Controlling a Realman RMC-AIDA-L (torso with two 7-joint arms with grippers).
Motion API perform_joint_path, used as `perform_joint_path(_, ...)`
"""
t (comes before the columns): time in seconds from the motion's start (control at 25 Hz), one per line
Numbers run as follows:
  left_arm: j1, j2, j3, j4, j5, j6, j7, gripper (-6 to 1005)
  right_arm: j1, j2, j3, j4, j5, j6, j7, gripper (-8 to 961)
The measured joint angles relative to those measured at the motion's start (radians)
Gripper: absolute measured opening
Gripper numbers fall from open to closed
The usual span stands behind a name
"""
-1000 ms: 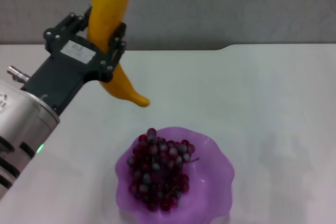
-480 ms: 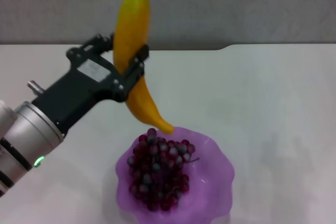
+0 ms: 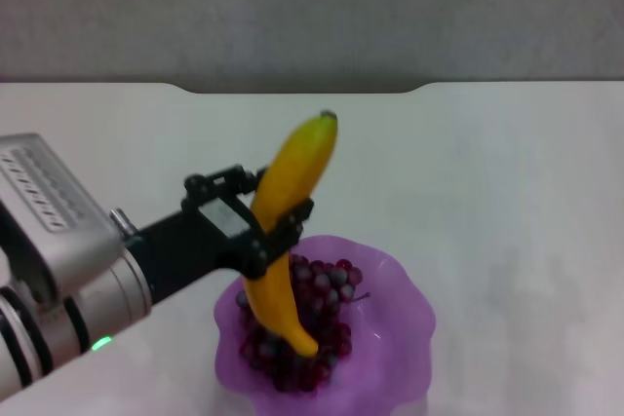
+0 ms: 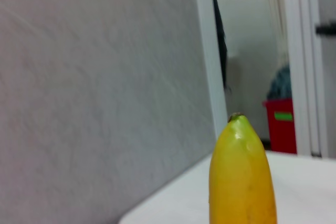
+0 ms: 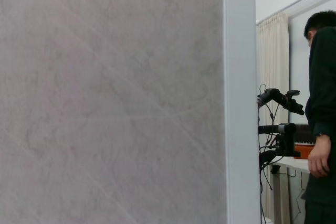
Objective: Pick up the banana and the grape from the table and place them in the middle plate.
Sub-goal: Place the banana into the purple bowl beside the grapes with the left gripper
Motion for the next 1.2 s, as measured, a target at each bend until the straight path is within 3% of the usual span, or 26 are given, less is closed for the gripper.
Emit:
perform_joint_path(0.2,-0.026,0.002,0.048,-0.045,0.0,-0.115,0.028,521,-0.001,0.0,0.001,-0.001,0.0,0.0,0.0,518)
perform_joint_path(0.64,-0.091,-0.021,0.139,-0.071,0.001,-0.124,0.036,527,0.007,0.0,-0.003,-0.001,0.0,0.0,0.001,518)
perform_joint_path(0.88,-0.115,-0.054,0.138,-0.044,0.0,-0.124,0.036,529,0.011,-0.001,-0.006,-0.001,0.0,0.0,0.005,518)
perform_joint_path(0.92,-0.121,-0.073,0.127,-0.021,0.0,-0.121,0.044,530,0.013,-0.001,-0.008,0.001,0.0,0.0,0.005,518)
perform_joint_path(1.0,-0.127,-0.087,0.118,-0.002,-0.001,-0.116,0.051,531,0.014,-0.001,-0.008,0.001,0.0,0.0,0.005,518)
perform_joint_path(1.2,-0.136,-0.109,0.105,0.031,-0.001,-0.112,0.064,533,0.016,-0.001,-0.008,0.0,0.0,0.0,0.005,518)
